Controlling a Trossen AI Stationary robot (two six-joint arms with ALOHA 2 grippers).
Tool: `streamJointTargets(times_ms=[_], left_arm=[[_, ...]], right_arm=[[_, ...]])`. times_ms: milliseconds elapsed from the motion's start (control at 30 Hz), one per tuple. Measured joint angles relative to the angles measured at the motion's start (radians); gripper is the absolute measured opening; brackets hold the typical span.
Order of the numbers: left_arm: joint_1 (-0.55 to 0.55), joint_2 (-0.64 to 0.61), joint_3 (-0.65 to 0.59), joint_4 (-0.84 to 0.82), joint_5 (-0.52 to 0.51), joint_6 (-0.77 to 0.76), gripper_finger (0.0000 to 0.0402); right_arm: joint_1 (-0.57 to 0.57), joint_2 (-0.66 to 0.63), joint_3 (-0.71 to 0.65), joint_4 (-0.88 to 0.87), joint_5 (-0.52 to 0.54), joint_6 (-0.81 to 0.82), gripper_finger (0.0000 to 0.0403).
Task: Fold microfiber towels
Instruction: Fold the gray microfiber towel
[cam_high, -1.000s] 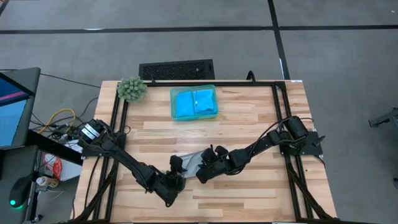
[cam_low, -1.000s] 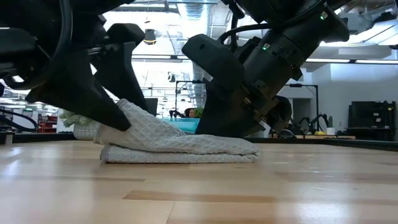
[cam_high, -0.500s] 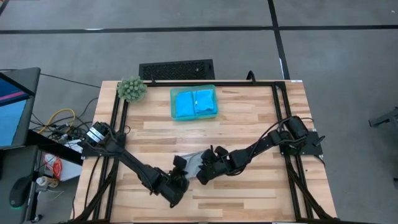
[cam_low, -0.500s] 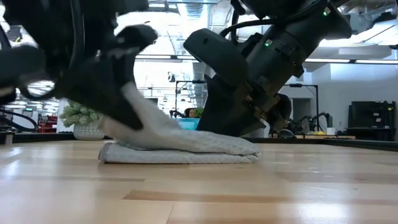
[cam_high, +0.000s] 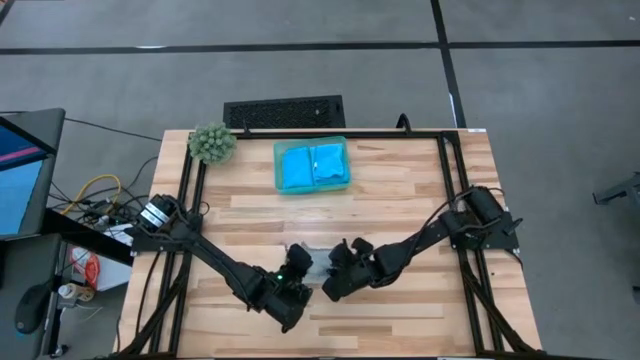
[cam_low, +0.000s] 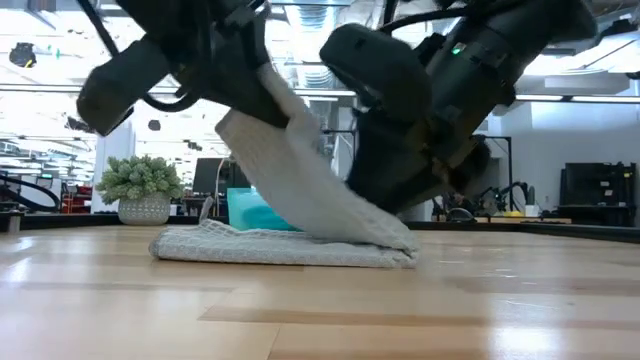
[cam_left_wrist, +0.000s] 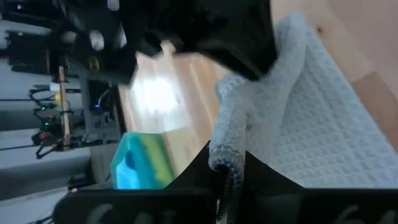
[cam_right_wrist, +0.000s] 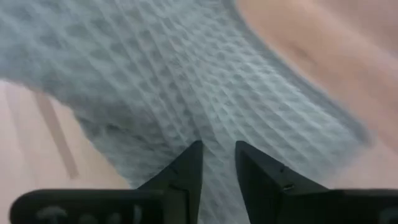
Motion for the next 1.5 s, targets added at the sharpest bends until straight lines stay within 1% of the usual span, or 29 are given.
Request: streamJointTargets(times_ms=[67, 167, 233, 333, 400, 467, 533, 633, 733, 800, 833, 967, 1067, 1167, 1333, 1433, 1500], left_arm=[[0.009, 0.000, 0.004, -0.001, -0.001, 0.001, 0.0005], [0.025, 0.000, 0.004, -0.009, 0.021, 0.000, 0.0012], [0.037, 0.000, 0.004, -0.007, 0.029, 0.001, 0.0014], [0.059, 0.000, 0.004, 0.002, 0.018, 0.009, 0.0012], [0.071, 0.000, 0.004, 0.018, 0.014, 0.038, 0.0007], [0.081, 0.000, 0.004, 0.041, 0.014, 0.074, 0.0004], [0.087, 0.000, 0.004, 0.063, 0.014, 0.093, 0.0004], [0.092, 0.000, 0.004, 0.087, 0.016, 0.119, 0.0009], [0.092, 0.000, 0.004, 0.114, 0.071, 0.149, 0.0013], [0.092, 0.000, 0.004, 0.133, 0.122, 0.162, 0.0012], [0.091, 0.000, 0.004, 0.142, 0.124, 0.173, 0.0010], [0.096, 0.000, 0.004, 0.214, 0.030, 0.299, 0.0004], [0.100, 0.000, 0.004, 0.262, 0.024, 0.358, 0.0010], [0.100, 0.000, 0.004, 0.260, 0.030, 0.357, 0.0015], [0.101, 0.000, 0.004, 0.261, 0.049, 0.350, 0.0012], [0.099, 0.000, 0.004, 0.258, 0.047, 0.359, 0.0009], [0.094, 0.000, 0.004, 0.240, 0.053, 0.325, 0.0009]], right_arm=[[0.016, -0.043, -0.002, -0.080, 0.037, 0.014, 0.0112], [0.059, -0.130, -0.001, -0.169, 0.137, 0.024, 0.0107], [0.098, -0.176, -0.001, -0.191, 0.198, -0.005, 0.0107], [0.163, -0.202, 0.000, -0.170, 0.245, -0.034, 0.0107], [0.196, -0.182, 0.001, -0.117, 0.251, -0.035, 0.0105], [0.226, -0.135, 0.001, -0.056, 0.262, -0.031, 0.0101], [0.244, -0.076, 0.000, 0.032, 0.288, -0.030, 0.0095], [0.250, -0.013, 0.000, 0.102, 0.353, -0.026, 0.0083], [0.236, 0.027, 0.000, 0.141, 0.402, -0.023, 0.0069], [0.220, 0.042, 0.000, 0.146, 0.408, -0.023, 0.0062], [0.212, 0.046, 0.000, 0.149, 0.407, -0.023, 0.0059], [0.183, 0.052, 0.000, 0.185, 0.391, -0.035, 0.0052], [0.170, 0.052, 0.000, 0.212, 0.384, -0.058, 0.0047], [0.165, 0.052, 0.001, 0.187, 0.383, -0.034, 0.0039], [0.150, 0.052, 0.000, 0.061, 0.380, 0.086, 0.0018], [0.150, 0.052, 0.000, 0.049, 0.381, 0.108, 0.0010], [0.153, 0.052, 0.000, 0.050, 0.379, 0.111, 0.0009]])
